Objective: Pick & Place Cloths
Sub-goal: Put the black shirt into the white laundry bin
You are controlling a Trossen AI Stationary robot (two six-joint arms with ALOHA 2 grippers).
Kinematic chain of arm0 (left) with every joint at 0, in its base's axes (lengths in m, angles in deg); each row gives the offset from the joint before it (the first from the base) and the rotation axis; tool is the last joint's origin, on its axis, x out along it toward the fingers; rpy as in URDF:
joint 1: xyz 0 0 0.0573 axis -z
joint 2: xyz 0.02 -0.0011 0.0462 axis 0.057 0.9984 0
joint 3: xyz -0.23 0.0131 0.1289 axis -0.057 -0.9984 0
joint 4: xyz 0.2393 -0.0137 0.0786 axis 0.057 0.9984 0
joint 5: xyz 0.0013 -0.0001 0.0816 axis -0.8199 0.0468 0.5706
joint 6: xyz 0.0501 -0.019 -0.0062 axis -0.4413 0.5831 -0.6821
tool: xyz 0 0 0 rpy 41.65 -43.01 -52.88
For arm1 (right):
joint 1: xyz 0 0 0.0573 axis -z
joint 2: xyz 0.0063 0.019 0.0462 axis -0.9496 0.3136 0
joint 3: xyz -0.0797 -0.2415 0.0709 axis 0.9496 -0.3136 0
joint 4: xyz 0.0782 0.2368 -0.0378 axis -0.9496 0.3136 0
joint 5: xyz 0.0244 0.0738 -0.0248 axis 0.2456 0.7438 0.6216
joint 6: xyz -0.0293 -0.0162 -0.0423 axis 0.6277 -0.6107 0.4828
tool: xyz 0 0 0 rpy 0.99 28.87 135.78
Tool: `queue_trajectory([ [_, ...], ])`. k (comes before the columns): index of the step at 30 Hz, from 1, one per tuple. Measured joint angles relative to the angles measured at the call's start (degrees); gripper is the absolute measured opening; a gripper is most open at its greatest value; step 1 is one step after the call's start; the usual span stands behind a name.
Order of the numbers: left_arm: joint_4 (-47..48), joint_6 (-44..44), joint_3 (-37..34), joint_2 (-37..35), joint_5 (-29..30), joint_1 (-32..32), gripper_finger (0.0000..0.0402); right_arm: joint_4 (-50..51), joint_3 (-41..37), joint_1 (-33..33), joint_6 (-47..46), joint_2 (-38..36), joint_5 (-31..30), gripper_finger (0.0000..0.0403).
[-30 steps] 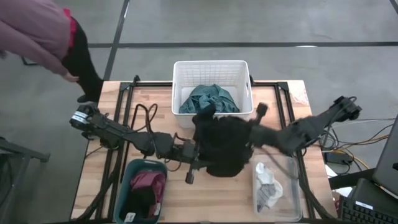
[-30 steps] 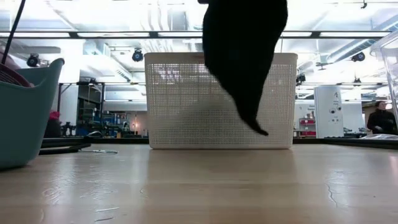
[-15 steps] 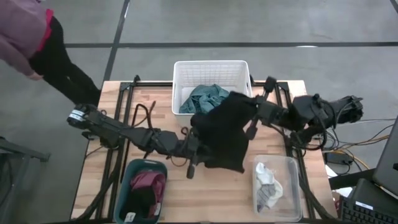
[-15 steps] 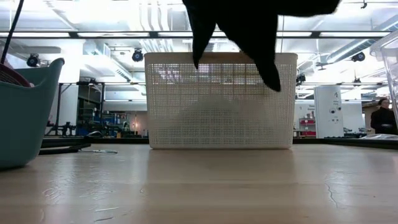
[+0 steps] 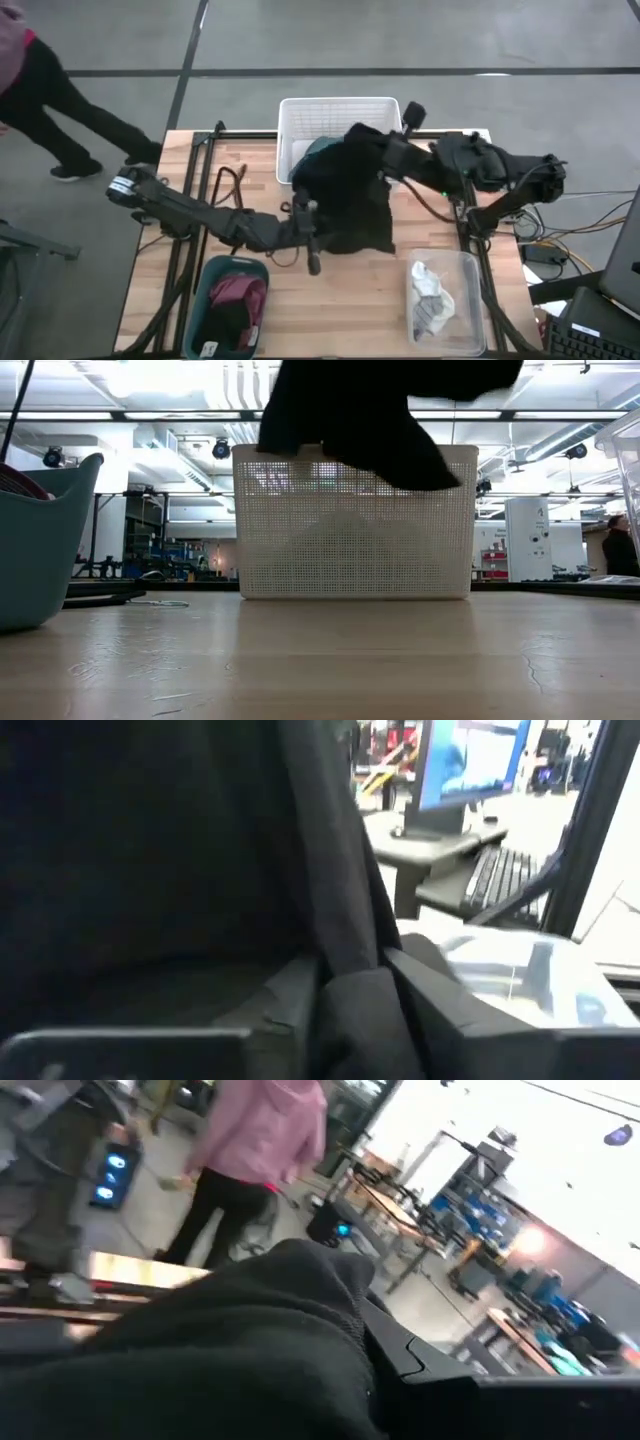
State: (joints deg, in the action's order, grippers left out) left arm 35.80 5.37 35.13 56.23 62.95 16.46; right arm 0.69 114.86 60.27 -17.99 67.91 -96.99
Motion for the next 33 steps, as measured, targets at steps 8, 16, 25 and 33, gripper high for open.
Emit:
queue_trajectory([
  [8, 0.7, -2.87, 0.06, -4.96, 0.75, 0.21, 0.0242, 1.2, 4.69, 5.72, -0.5, 1.77, 0.06, 0.0012],
  [16, 5.19, -0.97, 0.19, -9.55, 0.31, 1.08, 0.0317, 1.16, 10.57, 11.88, -0.68, 1.33, 3.35, 0.0012],
  [25, 7.85, 7.14, -5.11, -7.96, 0.07, 1.25, 0.0317, -8.2, 15.64, 16.78, 5.78, 3.27, 4.78, 0.0012],
  [33, 5.52, 12.05, -9.94, -6.21, -1.2, 1.25, 0.0317, -20.08, 21.1, 22.78, 15.99, 8.92, 4.61, 0.0012],
])
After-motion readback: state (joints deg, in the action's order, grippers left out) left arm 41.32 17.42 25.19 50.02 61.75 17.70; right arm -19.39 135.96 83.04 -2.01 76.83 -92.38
